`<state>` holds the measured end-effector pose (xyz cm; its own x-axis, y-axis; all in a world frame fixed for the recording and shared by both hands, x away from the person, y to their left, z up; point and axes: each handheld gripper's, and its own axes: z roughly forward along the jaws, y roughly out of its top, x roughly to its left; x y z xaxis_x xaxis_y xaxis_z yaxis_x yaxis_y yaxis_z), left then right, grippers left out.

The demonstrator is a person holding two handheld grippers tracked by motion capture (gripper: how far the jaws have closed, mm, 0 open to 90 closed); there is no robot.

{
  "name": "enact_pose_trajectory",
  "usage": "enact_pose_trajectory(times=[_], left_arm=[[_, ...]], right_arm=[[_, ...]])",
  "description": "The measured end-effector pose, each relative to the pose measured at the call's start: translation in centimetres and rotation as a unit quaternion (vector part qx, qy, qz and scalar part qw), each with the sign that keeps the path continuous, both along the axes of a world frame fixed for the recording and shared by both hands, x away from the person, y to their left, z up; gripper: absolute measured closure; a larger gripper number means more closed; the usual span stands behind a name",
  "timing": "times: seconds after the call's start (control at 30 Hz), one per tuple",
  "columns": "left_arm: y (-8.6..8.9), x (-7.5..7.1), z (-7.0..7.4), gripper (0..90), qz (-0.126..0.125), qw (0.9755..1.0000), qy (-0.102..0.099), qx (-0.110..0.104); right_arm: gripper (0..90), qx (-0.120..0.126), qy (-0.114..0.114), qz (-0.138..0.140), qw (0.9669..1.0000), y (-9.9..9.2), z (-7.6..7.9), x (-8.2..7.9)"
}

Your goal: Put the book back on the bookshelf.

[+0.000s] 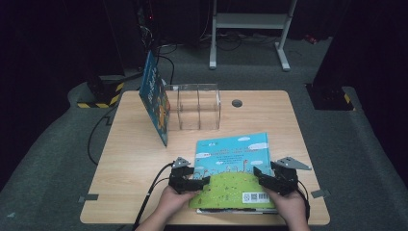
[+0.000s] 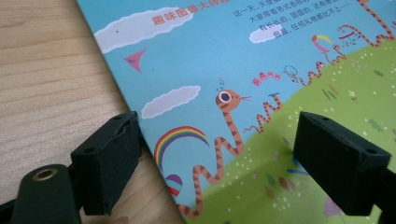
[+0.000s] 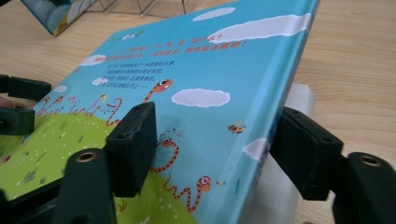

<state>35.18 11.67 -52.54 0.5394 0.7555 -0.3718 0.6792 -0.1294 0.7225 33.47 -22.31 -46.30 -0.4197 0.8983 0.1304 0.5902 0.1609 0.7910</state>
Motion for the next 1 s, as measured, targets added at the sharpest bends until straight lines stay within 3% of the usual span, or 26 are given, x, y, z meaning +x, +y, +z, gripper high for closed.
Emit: enact_pose_trajectory(times=[0.17,0.47,0.53,0.63,1.0], left_arm=[[0.0,0.0,0.0,15.5,-0.005,1.0,-0.003,0.0],[0.0,-0.3,0.0,15.4,-0.007,0.9999,-0.012,-0.003],[0.1,-0.2,0.0,14.8,-0.006,0.9999,-0.011,-0.009],[0.5,0.2,-0.2,13.3,-0.013,0.9992,0.009,-0.036],[0.8,0.2,-0.1,11.6,-0.018,0.9987,0.001,-0.047]], right_arm=[[40.9,0.005,-0.02,0.004,0.9998,-0.5,0.2,-0.8],[42.7,0.002,-0.042,0.008,0.9991,-0.6,0.4,-1.6],[43.6,0.003,-0.049,0.01,0.9988,-0.6,0.5,-1.7],[43.6,0.003,-0.064,0.014,0.9978,-0.7,0.5,-2.1],[43.6,-0.001,-0.097,0.022,0.995,-0.4,0.8,-2.9]])
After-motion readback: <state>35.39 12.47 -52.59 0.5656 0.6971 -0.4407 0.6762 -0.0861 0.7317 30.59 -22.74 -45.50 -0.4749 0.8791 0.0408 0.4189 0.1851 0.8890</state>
